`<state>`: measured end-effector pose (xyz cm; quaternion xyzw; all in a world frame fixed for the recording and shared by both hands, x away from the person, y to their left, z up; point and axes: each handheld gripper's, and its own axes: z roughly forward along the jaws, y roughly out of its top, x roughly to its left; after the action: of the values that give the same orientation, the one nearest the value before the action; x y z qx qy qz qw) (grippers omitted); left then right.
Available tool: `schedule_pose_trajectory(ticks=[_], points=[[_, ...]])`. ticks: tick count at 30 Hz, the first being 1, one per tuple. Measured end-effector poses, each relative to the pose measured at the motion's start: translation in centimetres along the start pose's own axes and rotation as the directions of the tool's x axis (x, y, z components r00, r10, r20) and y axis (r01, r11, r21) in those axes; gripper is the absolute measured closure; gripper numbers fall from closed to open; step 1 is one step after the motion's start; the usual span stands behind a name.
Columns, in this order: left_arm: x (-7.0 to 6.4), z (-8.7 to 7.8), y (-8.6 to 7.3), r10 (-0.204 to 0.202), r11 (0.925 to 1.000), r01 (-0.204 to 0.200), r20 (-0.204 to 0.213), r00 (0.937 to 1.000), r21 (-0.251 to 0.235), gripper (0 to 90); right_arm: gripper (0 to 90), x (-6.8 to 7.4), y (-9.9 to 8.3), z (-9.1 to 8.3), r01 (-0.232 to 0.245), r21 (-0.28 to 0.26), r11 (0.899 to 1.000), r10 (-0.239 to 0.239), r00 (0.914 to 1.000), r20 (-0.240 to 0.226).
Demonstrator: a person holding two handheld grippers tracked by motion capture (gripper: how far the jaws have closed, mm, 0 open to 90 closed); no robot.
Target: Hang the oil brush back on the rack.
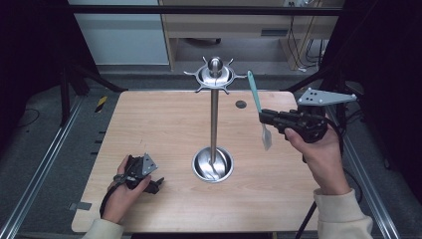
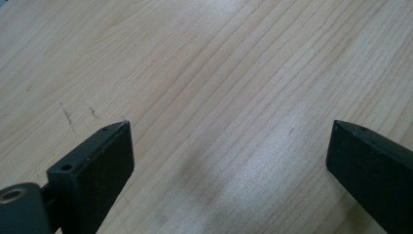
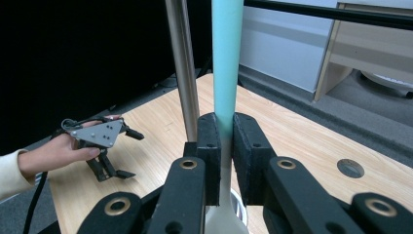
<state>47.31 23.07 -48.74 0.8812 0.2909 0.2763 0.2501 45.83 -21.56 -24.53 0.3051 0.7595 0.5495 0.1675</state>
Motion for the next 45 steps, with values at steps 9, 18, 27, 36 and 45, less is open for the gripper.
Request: schedule_pose_trajectory(ticks=[9, 18, 27, 36, 45], points=[[0.0, 0.0, 0.0, -0.001, 1.0000, 0.001, 0.000, 1.0000, 0.000, 3.1, 82.2, 0.0, 0.1, 0.4, -0.002, 0.023, 1.000, 0.003, 0.9998, -0.021], [0.0, 0.0, 0.0, 0.000, 1.0000, 0.000, 0.000, 1.0000, 0.001, 3.1, 82.1, 0.1, 0.1, 0.6, -0.001, 0.033, 0.999, 0.002, 0.9993, -0.037], [0.0, 0.0, 0.0, 0.007, 1.0000, -0.007, -0.002, 1.0000, -0.004, 3.1, 82.2, 0.5, -0.1, 0.8, 0.021, 0.026, 0.999, -0.020, 0.9998, -0.009], [-0.1, 0.1, 0.0, 0.006, 1.0000, -0.006, 0.004, 1.0000, -0.001, 3.1, 82.1, 1.0, -1.0, 1.4, 0.043, -0.028, 0.999, -0.042, 0.9987, 0.028], [-0.1, 0.1, 0.0, 0.007, 1.0000, -0.007, 0.002, 1.0000, -0.004, 3.1, 82.1, 1.1, -2.2, 2.4, 0.045, -0.100, 0.994, -0.042, 0.9986, 0.032]])
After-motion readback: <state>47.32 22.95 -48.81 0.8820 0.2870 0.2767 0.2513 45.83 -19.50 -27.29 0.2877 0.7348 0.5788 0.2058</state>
